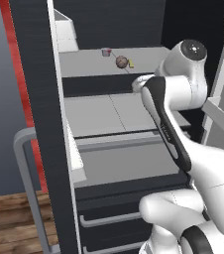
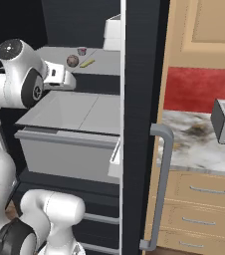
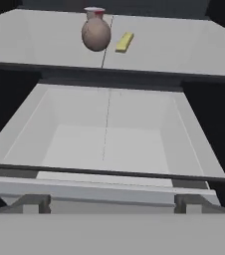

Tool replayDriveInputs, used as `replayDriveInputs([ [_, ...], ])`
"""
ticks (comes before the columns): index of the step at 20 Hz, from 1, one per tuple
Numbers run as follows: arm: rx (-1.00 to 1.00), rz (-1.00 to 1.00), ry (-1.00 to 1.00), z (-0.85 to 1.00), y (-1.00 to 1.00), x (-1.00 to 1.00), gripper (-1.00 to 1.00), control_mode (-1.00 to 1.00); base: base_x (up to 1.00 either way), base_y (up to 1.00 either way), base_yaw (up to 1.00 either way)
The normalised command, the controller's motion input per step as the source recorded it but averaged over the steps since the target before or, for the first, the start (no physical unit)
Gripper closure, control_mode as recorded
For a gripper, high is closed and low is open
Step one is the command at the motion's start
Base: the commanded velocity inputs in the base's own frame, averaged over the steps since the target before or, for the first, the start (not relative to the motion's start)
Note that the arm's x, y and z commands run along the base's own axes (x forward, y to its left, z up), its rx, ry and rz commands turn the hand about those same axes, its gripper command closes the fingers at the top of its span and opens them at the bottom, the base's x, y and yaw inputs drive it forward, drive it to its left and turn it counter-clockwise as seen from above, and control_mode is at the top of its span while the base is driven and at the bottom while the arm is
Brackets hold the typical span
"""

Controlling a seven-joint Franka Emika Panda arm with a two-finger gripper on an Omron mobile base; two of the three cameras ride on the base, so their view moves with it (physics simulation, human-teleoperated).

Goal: Pick the egg and butter from the fridge and place them by the bowl for mixing.

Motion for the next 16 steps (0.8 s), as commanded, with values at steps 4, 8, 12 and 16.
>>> replayDriveInputs([
  [4,0.00,0.00,-0.10,0.64,0.12,0.00,-1.00,-1.00,0.00,0.00,0.00],
  [8,0.00,-0.01,-0.01,0.22,0.04,0.18,-1.00,-1.00,0.00,0.00,0.00],
  [12,0.00,0.00,0.00,0.00,0.00,0.36,-1.00,-1.00,0.00,0.00,0.00],
  [16,0.00,0.00,0.03,0.01,0.02,0.33,-1.00,-1.00,0.00,0.00,0.00],
])
